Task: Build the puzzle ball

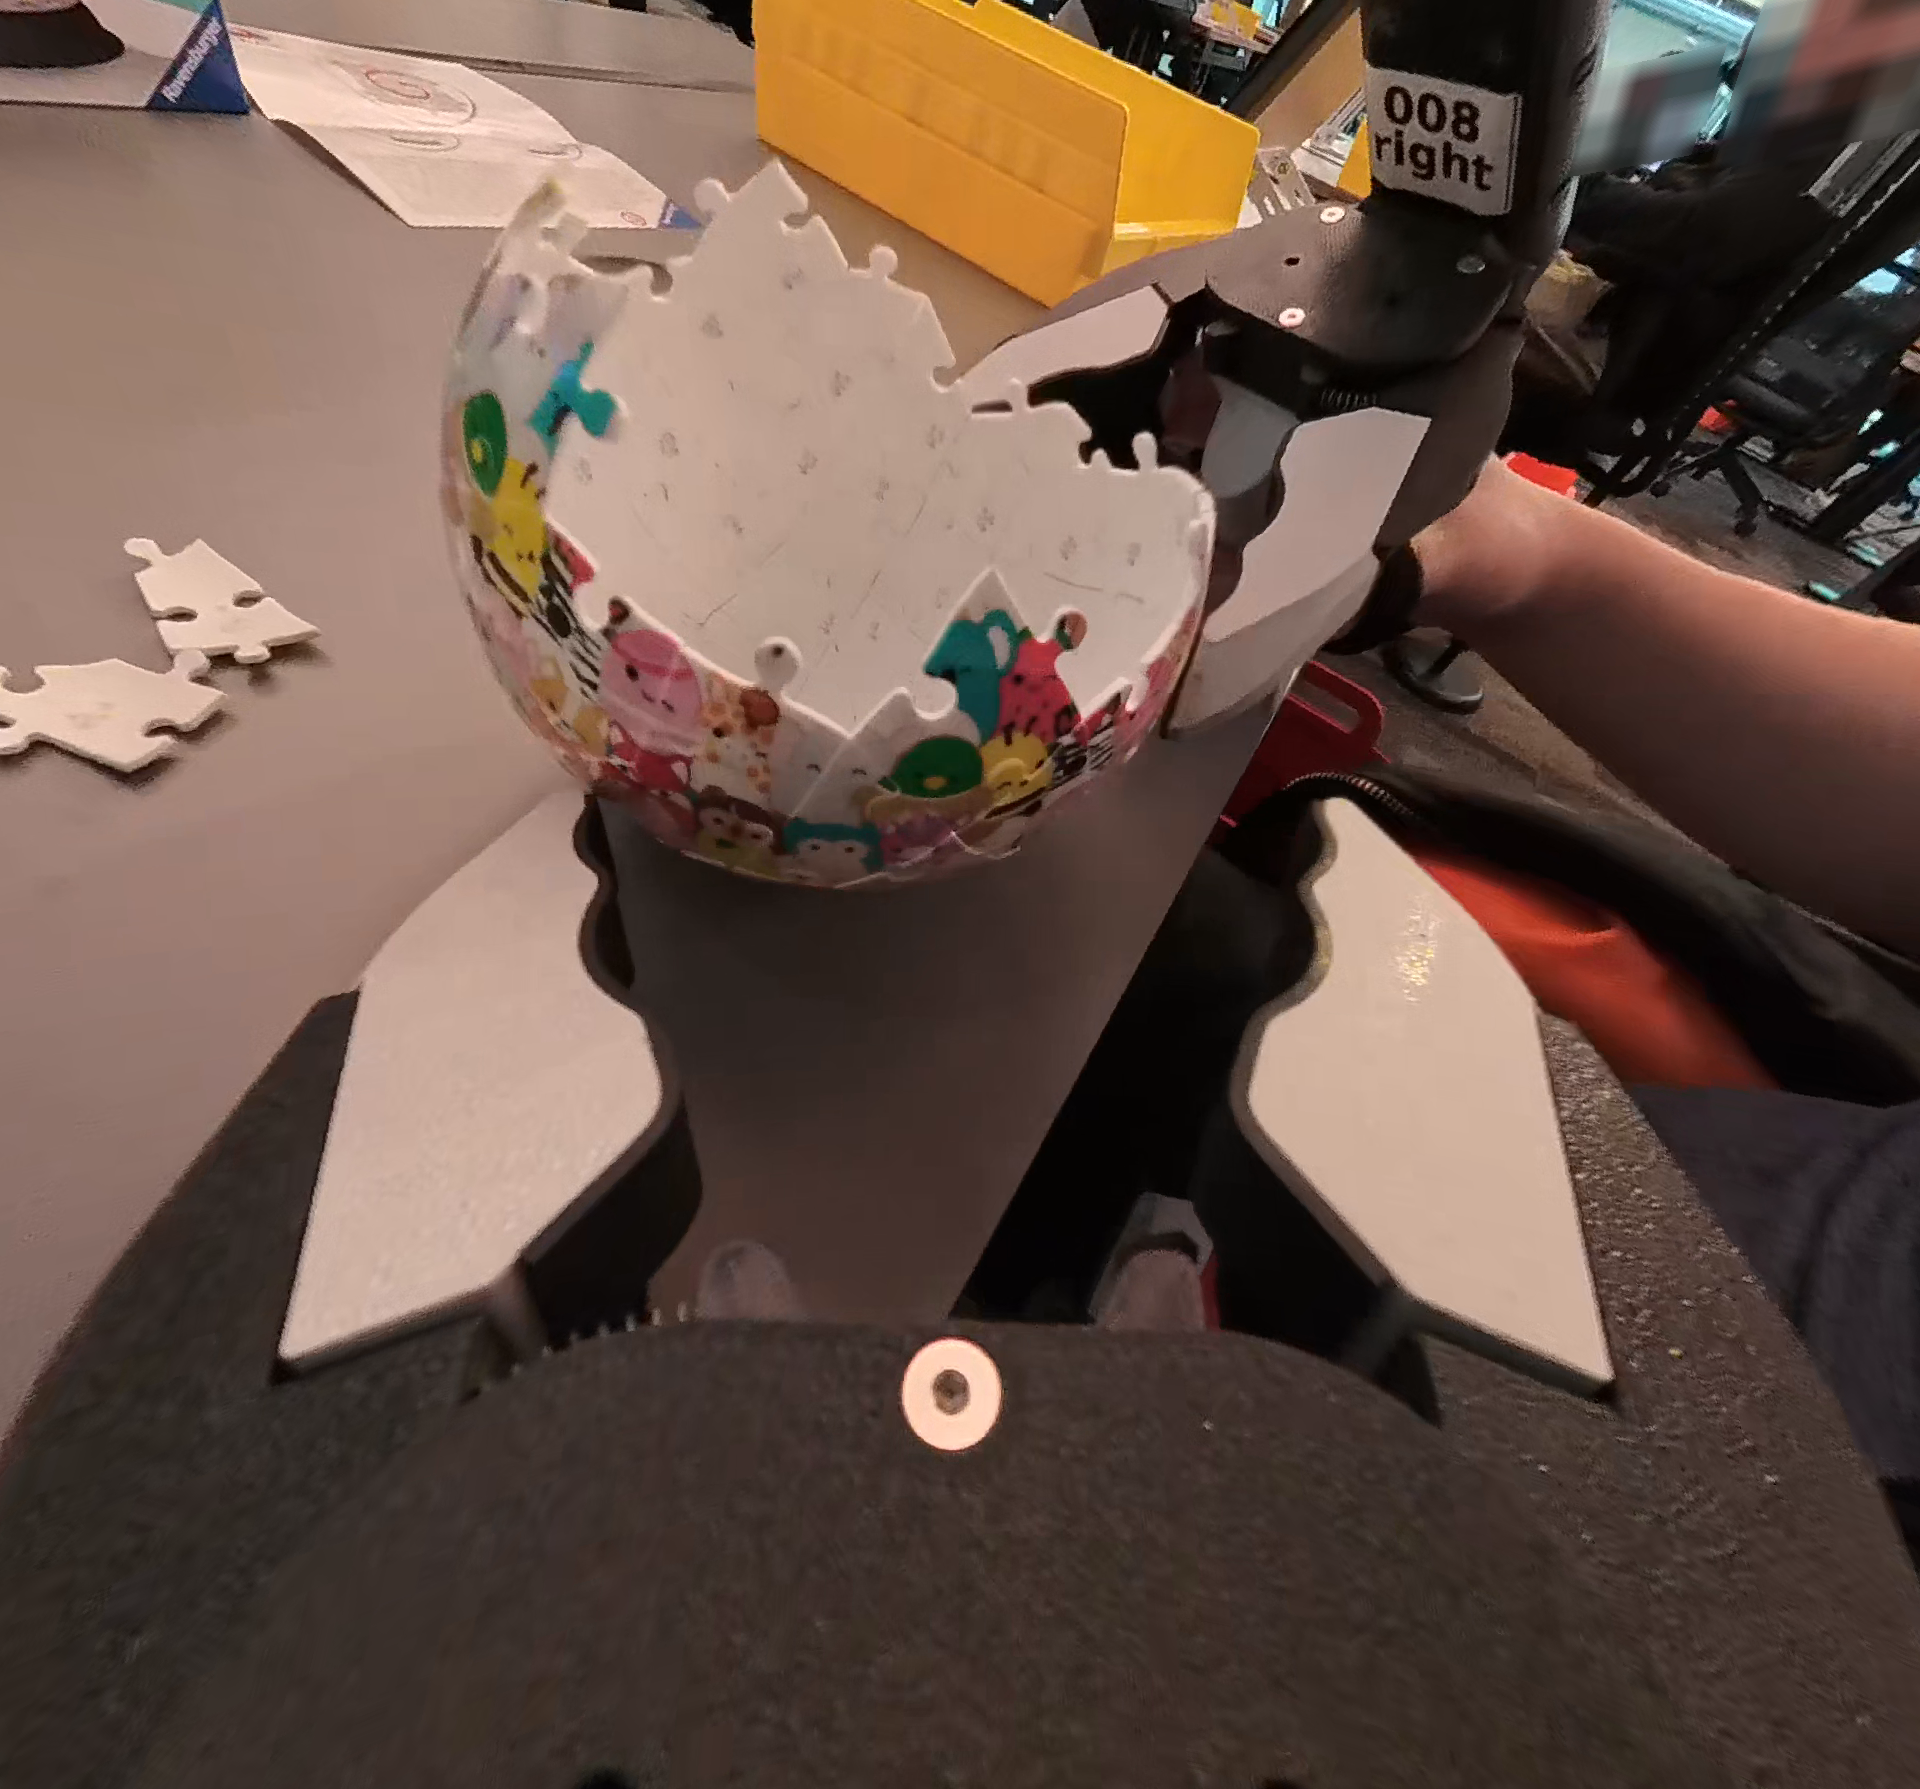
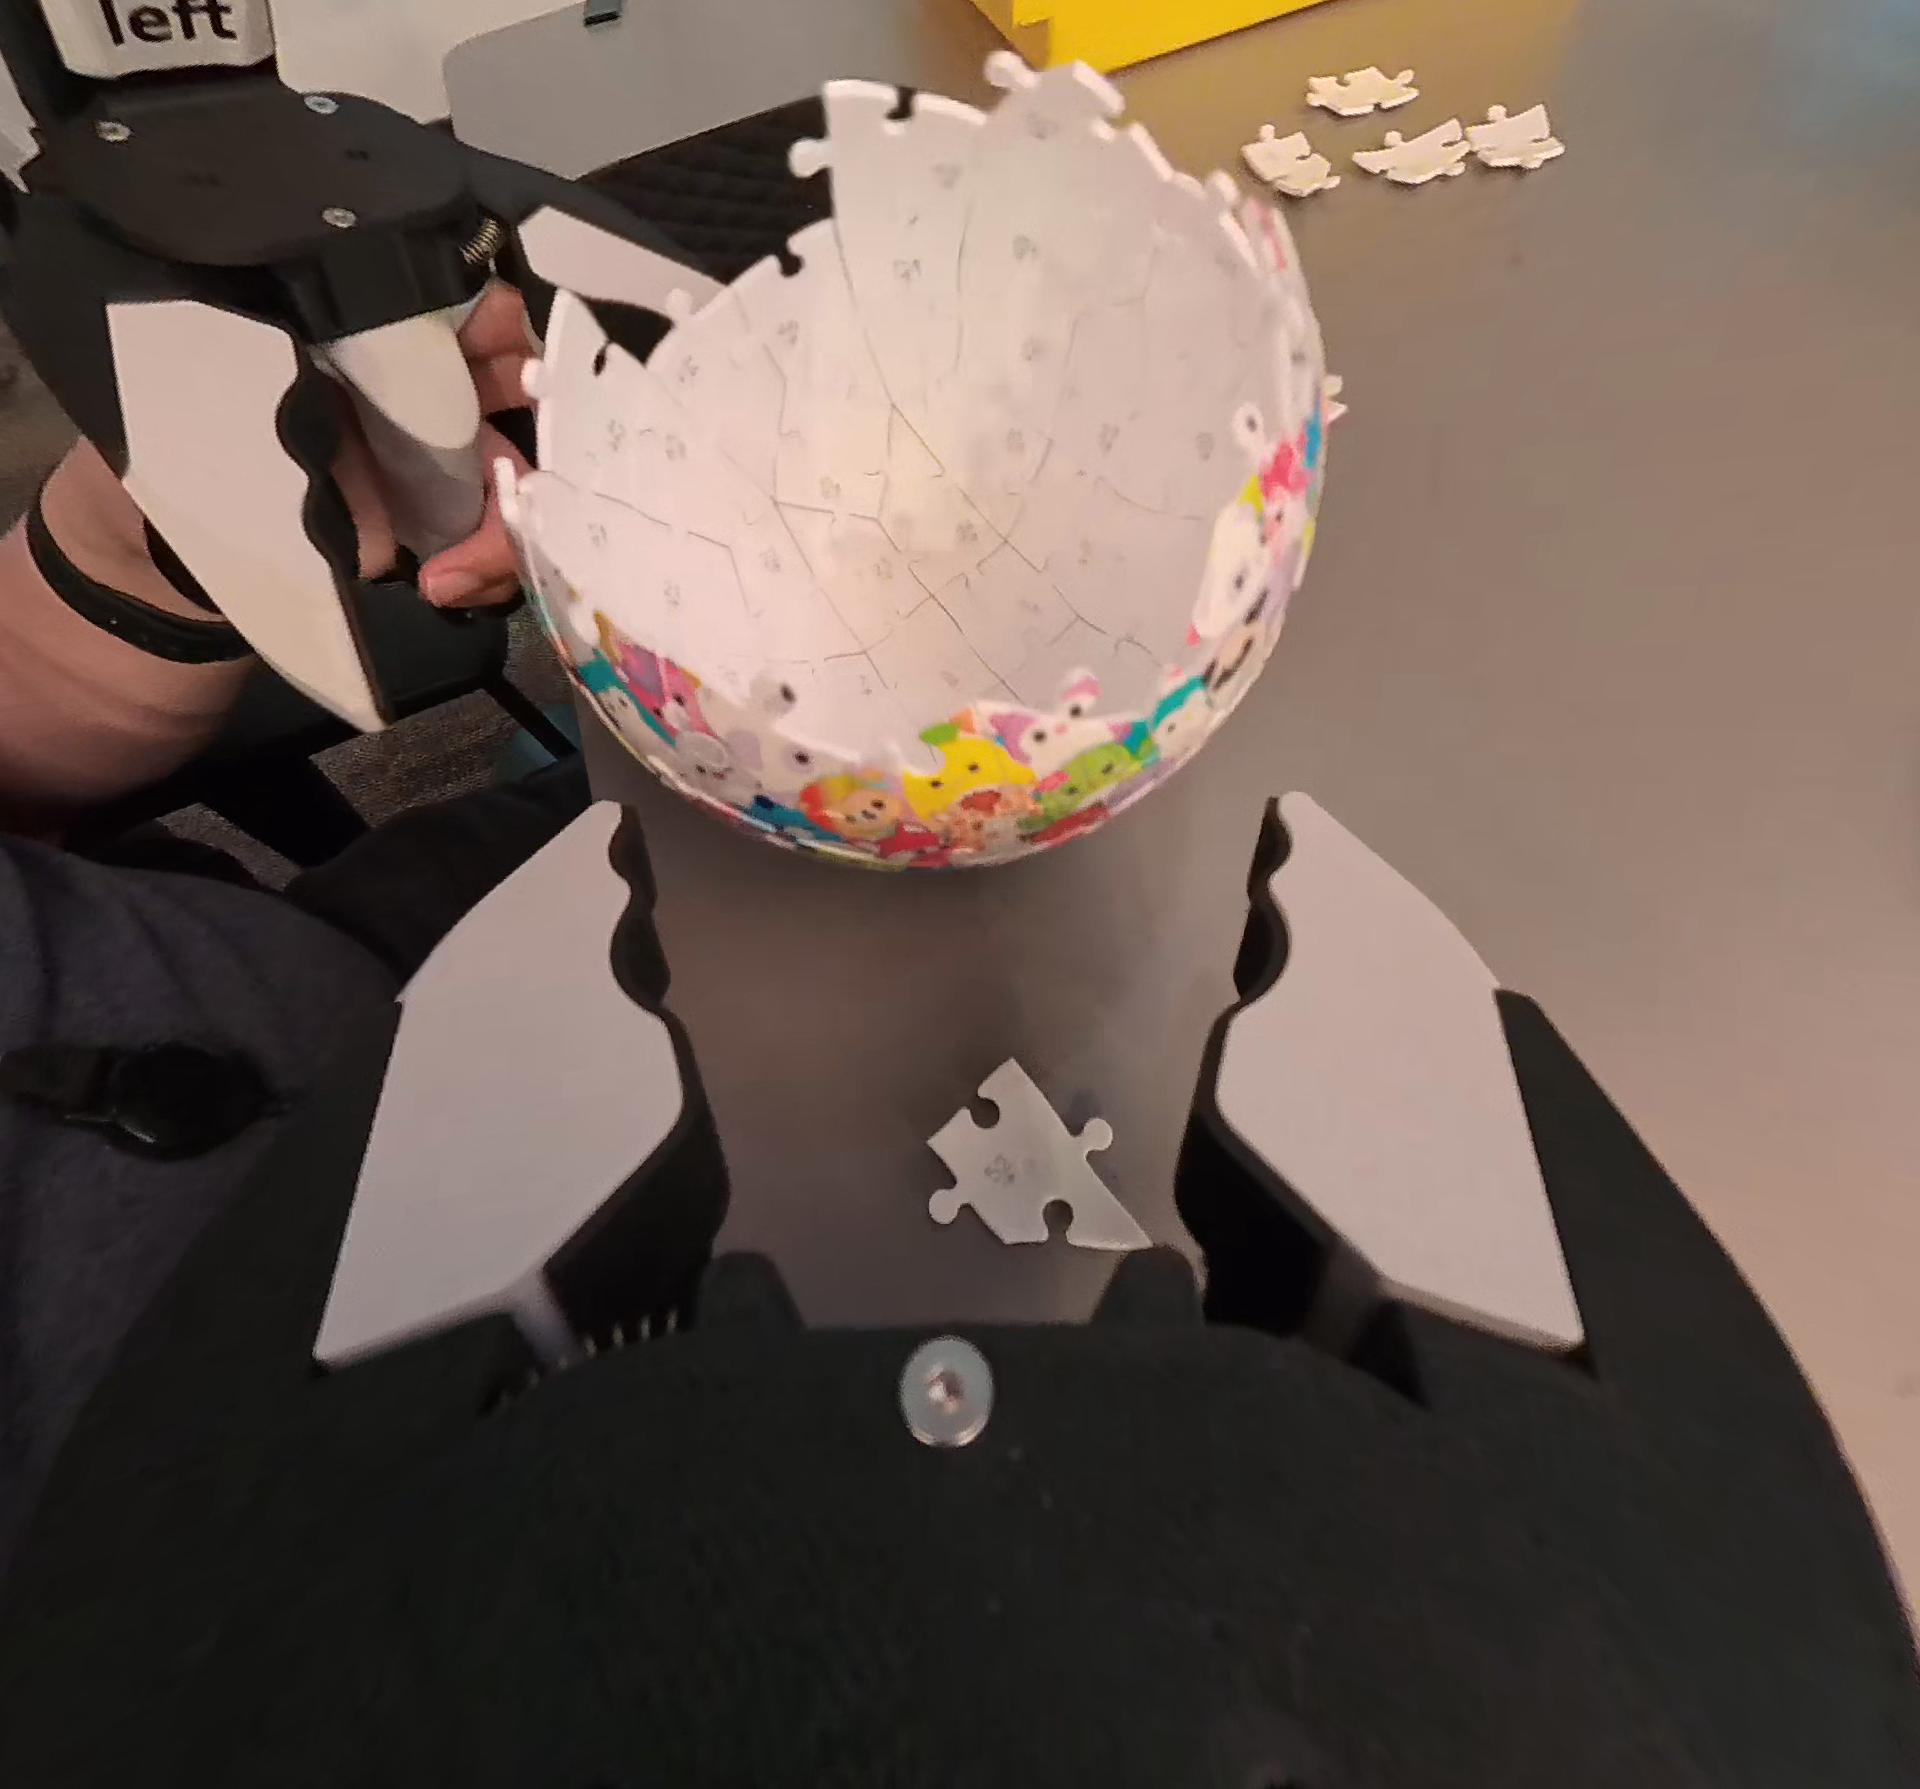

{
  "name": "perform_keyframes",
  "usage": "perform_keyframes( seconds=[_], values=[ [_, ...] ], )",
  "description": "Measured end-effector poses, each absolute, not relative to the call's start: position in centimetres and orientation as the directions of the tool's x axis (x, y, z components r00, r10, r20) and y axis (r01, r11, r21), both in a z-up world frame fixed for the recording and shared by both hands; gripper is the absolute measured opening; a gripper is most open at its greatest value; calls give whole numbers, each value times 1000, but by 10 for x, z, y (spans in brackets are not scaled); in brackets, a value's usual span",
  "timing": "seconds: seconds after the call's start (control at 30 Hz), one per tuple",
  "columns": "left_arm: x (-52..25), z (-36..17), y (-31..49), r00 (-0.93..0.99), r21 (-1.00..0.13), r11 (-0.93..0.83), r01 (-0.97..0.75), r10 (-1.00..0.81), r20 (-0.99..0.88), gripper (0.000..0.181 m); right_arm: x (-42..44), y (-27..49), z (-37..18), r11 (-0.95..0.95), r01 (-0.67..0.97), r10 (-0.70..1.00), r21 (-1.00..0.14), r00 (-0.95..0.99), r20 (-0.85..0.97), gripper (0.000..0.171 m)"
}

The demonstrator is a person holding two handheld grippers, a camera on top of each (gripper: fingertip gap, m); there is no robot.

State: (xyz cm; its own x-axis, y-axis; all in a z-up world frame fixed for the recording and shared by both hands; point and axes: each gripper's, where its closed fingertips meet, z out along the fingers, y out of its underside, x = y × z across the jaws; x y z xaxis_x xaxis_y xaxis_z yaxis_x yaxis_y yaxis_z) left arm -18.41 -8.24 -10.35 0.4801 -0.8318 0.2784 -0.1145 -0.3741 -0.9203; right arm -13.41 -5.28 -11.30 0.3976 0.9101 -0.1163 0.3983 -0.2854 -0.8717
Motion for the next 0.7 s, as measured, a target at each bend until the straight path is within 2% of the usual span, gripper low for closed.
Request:
perform_keyframes(
  seconds=[0.17, 0.43, 0.7],
  values=[
    [-173, -96, -79, 446, -905, -418, -76, -826, 344, 125, -133, -57, -114, -269, 402, 916, -875, 388, -103, 110],
    [-169, -99, -69, 445, -849, -509, -139, -798, 406, 126, -116, -63, -107, -261, 369, 911, -892, 400, -101, 108],
    [-181, -100, -64, 500, -895, -367, -253, -842, 203, 128, -99, -44, -107, -55, 446, 961, -893, 266, 74, 117]
  ],
)
